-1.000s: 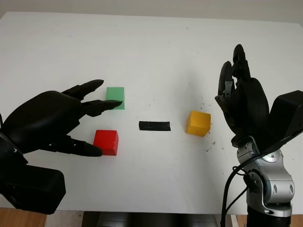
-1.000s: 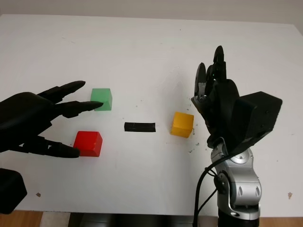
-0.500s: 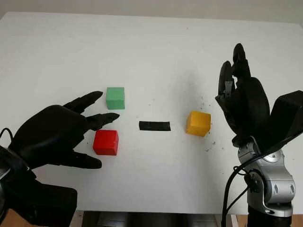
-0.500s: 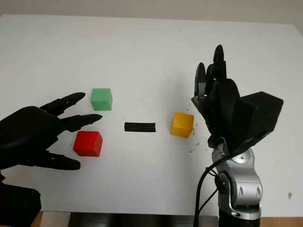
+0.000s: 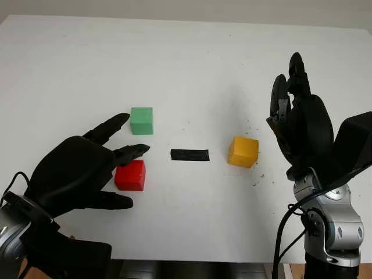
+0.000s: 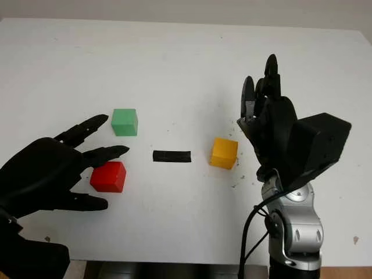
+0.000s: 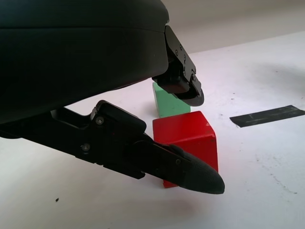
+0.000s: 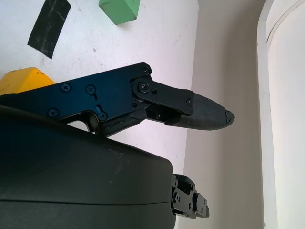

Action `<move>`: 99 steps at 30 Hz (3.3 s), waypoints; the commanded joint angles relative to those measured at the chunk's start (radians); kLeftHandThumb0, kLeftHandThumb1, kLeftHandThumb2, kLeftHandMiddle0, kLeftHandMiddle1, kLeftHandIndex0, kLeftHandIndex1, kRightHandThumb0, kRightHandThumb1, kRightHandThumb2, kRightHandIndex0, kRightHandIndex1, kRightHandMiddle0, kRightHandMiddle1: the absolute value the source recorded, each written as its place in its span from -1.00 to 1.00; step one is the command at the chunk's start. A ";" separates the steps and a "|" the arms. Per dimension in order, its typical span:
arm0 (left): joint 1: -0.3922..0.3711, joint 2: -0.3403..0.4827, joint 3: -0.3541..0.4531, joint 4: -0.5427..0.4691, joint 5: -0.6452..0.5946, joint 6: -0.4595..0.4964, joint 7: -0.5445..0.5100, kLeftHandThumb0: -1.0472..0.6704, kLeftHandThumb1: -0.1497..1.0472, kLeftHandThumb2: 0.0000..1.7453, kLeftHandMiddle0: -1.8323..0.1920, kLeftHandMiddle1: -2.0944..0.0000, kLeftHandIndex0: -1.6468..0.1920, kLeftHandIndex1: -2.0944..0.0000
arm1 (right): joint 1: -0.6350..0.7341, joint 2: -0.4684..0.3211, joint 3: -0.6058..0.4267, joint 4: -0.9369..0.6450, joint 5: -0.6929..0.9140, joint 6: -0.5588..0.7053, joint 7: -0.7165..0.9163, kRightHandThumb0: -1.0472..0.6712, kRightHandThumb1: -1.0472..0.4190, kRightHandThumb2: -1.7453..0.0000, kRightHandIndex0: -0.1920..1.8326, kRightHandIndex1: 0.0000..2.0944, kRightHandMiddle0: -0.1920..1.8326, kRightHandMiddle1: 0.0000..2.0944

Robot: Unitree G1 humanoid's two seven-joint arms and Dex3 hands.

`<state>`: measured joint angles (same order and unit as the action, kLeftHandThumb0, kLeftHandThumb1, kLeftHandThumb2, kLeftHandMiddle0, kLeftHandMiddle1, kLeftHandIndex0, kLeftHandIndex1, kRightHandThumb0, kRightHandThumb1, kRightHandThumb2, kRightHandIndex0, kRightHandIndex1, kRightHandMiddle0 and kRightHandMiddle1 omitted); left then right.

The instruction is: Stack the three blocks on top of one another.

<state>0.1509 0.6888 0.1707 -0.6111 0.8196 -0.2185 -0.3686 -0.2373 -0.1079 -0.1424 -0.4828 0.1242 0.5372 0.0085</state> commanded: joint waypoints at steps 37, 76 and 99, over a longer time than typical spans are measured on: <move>-0.031 -0.045 -0.064 -0.013 0.235 0.055 0.043 -0.59 1.00 -0.91 0.66 0.94 0.73 -0.49 | 0.009 -0.006 -0.011 -0.011 0.004 -0.031 0.000 -0.56 -1.00 0.25 -1.00 -1.00 -1.00 -1.00; -0.308 0.080 -0.003 0.054 -0.242 0.043 -0.136 -0.23 1.00 -0.75 0.64 0.95 0.67 -0.43 | 0.010 0.010 -0.007 0.005 0.005 -0.050 -0.011 -0.54 -1.00 0.23 -1.00 -1.00 -1.00 -1.00; -0.751 -0.033 -0.367 0.407 -0.102 -0.095 -0.054 -0.20 0.98 -0.92 0.51 0.95 0.40 -0.30 | 0.040 0.039 0.017 -0.002 0.006 -0.077 -0.028 -0.54 -1.00 0.27 -1.00 -1.00 -1.00 -1.00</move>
<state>-0.5747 0.6648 -0.1826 -0.2022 0.7089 -0.3078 -0.4342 -0.2097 -0.0731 -0.1248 -0.4636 0.1265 0.4684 -0.0165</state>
